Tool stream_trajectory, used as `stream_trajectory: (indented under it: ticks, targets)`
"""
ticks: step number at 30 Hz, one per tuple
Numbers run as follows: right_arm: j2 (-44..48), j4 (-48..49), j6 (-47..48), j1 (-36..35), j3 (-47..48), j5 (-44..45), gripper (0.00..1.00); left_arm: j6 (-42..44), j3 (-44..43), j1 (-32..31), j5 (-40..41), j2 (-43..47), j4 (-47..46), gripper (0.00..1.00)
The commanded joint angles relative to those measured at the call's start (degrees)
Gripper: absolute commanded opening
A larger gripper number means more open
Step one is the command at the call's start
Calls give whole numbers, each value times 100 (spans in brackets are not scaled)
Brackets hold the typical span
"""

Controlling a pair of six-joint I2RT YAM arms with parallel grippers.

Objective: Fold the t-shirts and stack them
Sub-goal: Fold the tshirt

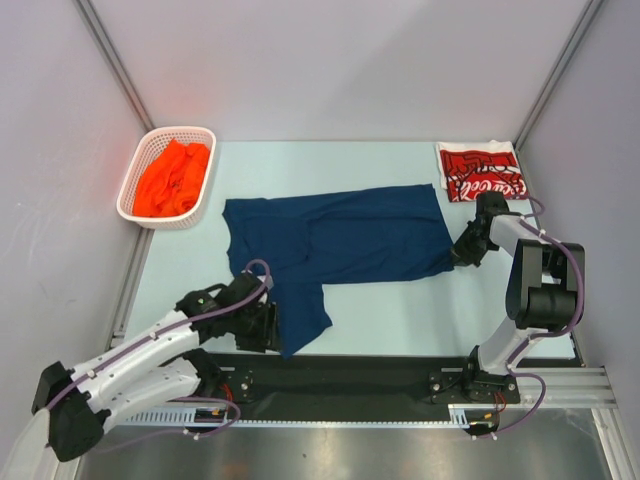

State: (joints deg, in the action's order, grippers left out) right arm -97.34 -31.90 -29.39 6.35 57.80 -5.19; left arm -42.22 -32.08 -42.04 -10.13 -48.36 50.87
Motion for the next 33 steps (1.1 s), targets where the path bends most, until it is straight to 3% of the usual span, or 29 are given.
stream_trajectory:
  ticks: [1, 7, 15, 24, 33]
  targets:
    - [154, -71, 126, -28, 109, 45, 0, -849, 192, -523, 476, -24, -331, 52]
    - [294, -132, 179, -37, 73, 36, 0, -1043, 54, -963, 951, -858, -1061, 46]
    - [374, -167, 258, -28, 30, 45, 0, -1438, -650, -1403, 1890, -2010, -772, 47]
    - [382, -132, 249, -28, 38, -17, 0, -1649, -668, -1693, 1822, -2599, -772, 44]
    - [356, -44, 258, -11, -67, -70, 0, -1948, -396, -1764, 1707, -2441, -807, 43]
